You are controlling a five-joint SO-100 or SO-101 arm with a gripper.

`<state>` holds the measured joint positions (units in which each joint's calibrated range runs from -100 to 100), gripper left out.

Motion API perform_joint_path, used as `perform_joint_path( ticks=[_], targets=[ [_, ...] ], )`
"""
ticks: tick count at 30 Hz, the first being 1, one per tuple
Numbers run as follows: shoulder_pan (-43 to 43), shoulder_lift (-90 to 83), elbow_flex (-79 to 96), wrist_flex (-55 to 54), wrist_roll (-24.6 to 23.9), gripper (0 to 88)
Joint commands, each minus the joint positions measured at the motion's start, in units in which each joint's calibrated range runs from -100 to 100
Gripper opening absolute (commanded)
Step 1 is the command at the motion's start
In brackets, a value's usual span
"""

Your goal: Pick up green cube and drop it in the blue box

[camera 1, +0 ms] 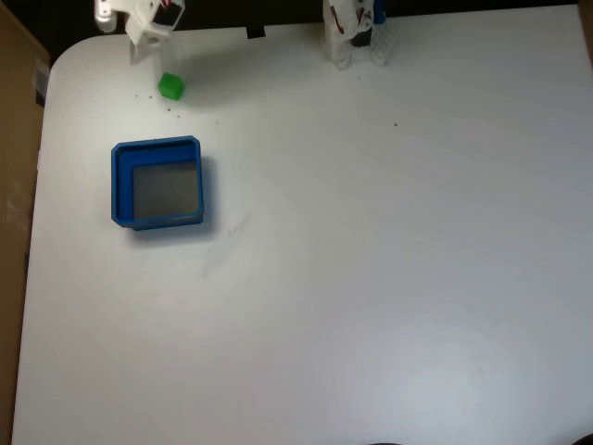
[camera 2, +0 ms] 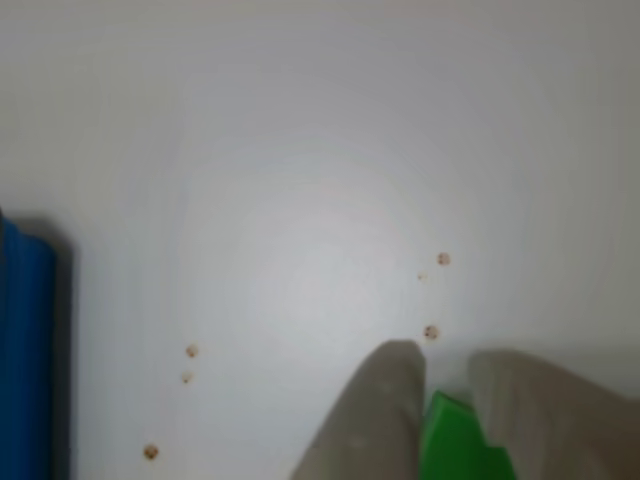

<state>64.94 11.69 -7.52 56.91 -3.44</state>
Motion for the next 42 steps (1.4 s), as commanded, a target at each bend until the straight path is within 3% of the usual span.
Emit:
perform_joint_path(
  ticks=[1, 24, 30, 42],
  targets=[
    [0.09, 0.13, -4.04, 0.24, -4.69, 0.8],
    [0.6, 5.15, -2.51, 1.55, -6.5, 1.3],
    [0.53, 5.06, -2.51, 9.14, -6.5, 7.4],
    [0.45, 6.74, -2.87, 9.22, -6.54, 16.8]
  ],
)
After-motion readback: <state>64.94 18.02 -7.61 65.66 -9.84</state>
